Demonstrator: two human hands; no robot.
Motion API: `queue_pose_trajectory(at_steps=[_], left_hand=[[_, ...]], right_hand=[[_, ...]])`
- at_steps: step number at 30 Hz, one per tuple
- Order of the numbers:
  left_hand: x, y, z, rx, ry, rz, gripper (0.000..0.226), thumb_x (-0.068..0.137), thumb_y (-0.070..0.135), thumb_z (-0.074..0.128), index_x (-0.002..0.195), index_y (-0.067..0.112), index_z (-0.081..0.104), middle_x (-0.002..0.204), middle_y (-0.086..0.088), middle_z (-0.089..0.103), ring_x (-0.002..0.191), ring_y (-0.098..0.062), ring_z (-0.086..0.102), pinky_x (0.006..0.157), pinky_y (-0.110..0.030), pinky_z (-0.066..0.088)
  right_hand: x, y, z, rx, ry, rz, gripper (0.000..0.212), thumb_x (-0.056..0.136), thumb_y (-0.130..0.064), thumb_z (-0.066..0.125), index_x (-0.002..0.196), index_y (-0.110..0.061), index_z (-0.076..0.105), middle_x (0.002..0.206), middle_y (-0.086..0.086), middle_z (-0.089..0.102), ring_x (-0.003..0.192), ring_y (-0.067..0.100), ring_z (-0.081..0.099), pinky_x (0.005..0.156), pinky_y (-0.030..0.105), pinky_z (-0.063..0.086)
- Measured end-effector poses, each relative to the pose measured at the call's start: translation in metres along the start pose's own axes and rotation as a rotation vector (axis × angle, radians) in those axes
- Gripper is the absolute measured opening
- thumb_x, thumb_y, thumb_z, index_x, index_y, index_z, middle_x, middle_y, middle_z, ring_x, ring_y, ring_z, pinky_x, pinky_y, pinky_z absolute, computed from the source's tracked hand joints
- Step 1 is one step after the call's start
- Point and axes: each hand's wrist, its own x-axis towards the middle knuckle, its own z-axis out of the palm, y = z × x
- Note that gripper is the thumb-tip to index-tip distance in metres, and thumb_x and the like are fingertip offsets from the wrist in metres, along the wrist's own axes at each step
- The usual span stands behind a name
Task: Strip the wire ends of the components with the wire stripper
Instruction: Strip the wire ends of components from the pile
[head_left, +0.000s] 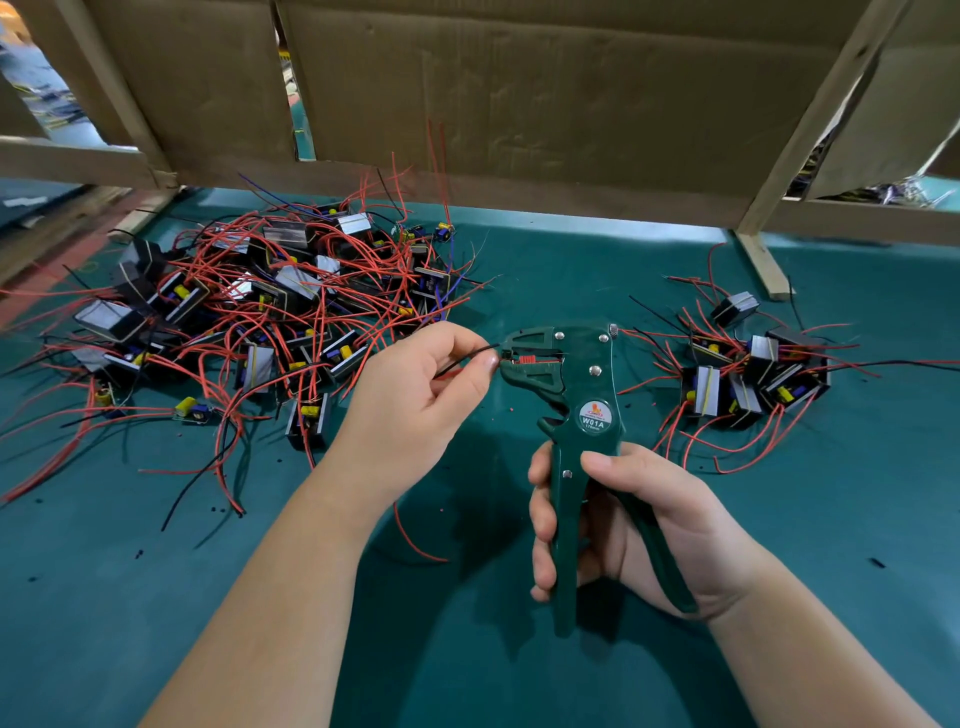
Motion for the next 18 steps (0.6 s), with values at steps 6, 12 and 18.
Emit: queue_pose_trajectory(at_steps=[6,12,18], left_hand=[[-0.001,0.0,0.0,0.035,0.004,0.025,0.01,0.091,0.021,0.054,0.086,0.014,0.06,0.054,0.017,0.047,0.046,-0.001,0.038,0.05,-0.007,0.028],[-0.001,-0.008,0.001,-0.046,-0.01,-0.131,0.031,0.09,0.052,0.036,0.093,0.023,0.046,0.056,0.009,0.037,0.054,-0.013,0.033,0.052,-0.03,0.029],[-0.002,-0.012,0.013,0.199,-0.012,-0.178,0.023,0.101,0.022,0.043,0.084,0.027,0.057,0.05,0.018,0.047,0.047,-0.003,0.04,0.048,-0.015,0.03]], right_hand=[[0.001,0.001,0.003,0.0,0.043,-0.013,0.045,0.068,-0.042,0.081,0.094,-0.008,0.064,0.076,0.018,0.059,0.06,0.034,0.061,0.065,0.049,0.054],[0.01,0.011,0.016,-0.053,0.343,-0.081,0.042,0.073,-0.05,0.067,0.078,-0.011,0.053,0.057,0.011,0.046,0.037,0.024,0.043,0.046,0.034,0.046],[0.018,0.009,0.012,0.102,0.398,-0.23,0.031,0.073,-0.034,0.068,0.089,-0.009,0.061,0.074,0.014,0.06,0.059,0.032,0.06,0.06,0.046,0.055]])
